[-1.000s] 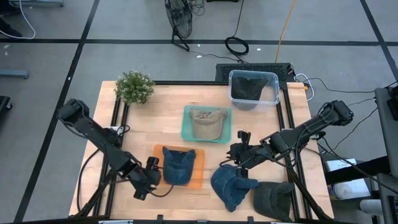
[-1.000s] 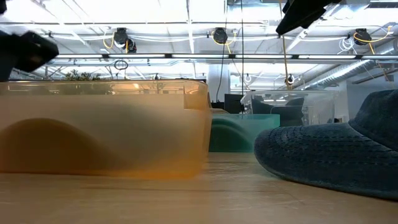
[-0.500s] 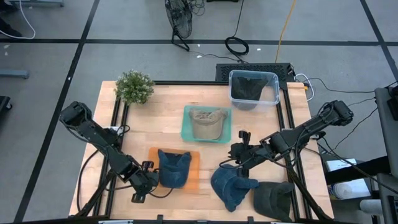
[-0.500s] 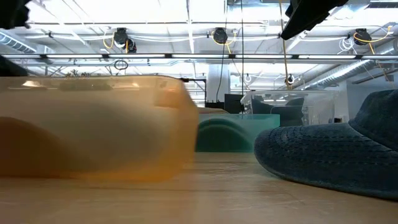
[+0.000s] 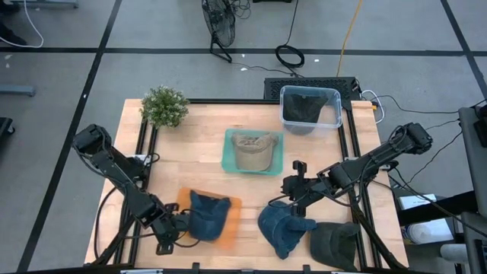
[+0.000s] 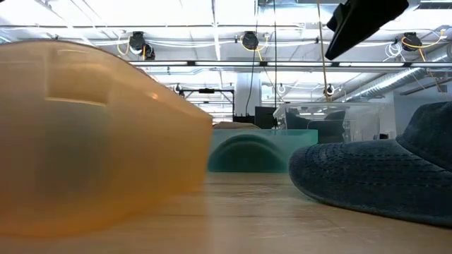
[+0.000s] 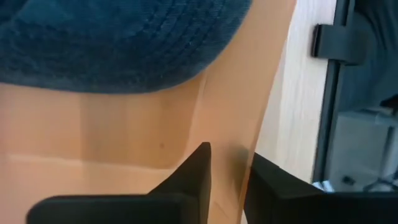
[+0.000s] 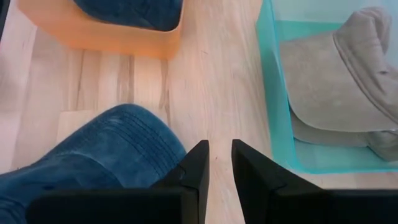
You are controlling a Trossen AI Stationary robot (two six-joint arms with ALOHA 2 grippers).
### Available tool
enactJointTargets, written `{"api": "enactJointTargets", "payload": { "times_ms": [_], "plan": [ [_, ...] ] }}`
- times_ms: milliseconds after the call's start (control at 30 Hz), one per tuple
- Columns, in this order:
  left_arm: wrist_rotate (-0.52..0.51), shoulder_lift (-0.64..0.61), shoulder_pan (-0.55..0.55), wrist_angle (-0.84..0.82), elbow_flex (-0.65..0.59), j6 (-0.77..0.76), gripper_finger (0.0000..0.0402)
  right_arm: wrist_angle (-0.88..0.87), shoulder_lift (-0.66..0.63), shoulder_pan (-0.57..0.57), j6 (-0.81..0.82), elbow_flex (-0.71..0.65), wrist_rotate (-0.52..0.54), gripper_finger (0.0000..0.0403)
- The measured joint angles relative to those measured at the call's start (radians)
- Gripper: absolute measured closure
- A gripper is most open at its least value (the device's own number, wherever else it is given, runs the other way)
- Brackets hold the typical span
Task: Pick & Place hat
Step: Adjust the bins on the table
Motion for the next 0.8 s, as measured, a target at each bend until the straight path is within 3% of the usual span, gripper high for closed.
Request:
{"api": "enactJointTargets", "payload": {
  "times_ms": [333,567,800],
  "plan": [
    [-0.032,0.0,-0.03,0.001,0.0,-0.239,0.0326,0.063,0.0,-0.015,-0.15,0.0,0.006,0.0344],
    [-0.045,0.0,-0.076,0.003,0.0,-0.317,0.0325,0.224,0.0,-0.075,-0.328,0.0,0.015,0.0344],
    [-0.027,0.0,-0.126,0.033,0.0,-0.357,0.0325,0.266,0.015,-0.12,-0.368,0.0,-0.005,0.0344]
  ]
}}
